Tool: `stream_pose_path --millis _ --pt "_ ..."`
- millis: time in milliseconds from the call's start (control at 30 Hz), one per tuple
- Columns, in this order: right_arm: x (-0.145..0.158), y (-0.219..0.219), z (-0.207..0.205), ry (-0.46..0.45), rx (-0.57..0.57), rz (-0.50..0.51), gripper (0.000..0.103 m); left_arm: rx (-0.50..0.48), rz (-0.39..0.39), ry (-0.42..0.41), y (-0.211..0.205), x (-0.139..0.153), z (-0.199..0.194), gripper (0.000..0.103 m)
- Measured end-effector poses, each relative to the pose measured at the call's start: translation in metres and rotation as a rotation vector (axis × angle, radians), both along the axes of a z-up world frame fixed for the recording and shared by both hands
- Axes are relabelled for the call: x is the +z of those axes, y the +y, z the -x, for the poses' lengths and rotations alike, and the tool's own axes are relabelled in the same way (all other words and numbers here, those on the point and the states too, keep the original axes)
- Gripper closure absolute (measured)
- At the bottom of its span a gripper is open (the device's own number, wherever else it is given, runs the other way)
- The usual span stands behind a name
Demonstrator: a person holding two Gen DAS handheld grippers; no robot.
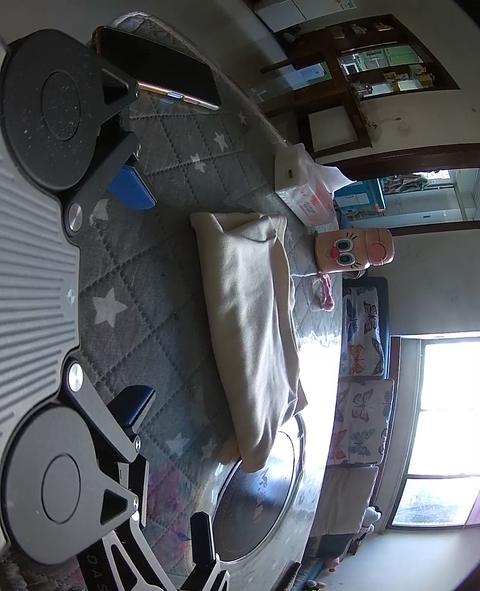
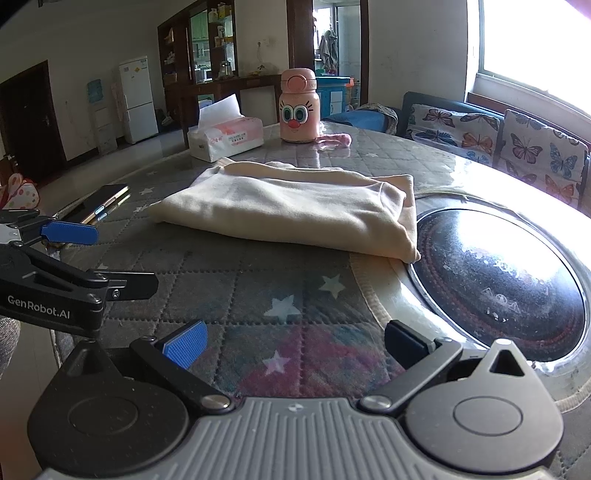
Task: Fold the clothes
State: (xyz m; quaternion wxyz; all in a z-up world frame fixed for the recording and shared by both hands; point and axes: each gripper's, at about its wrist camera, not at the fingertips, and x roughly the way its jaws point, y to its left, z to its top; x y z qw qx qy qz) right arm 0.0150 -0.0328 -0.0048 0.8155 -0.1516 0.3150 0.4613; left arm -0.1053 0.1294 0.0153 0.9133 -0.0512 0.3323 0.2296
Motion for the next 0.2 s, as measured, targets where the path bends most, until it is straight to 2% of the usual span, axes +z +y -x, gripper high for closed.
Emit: stream_pose_path --millis 200 --pt "-0.0009 0.0025 -0.0022 0.005 0.001 -0.001 0.0 -0.002 -0.014 -0.001 0.003 0.0001 -0.0027 0.0"
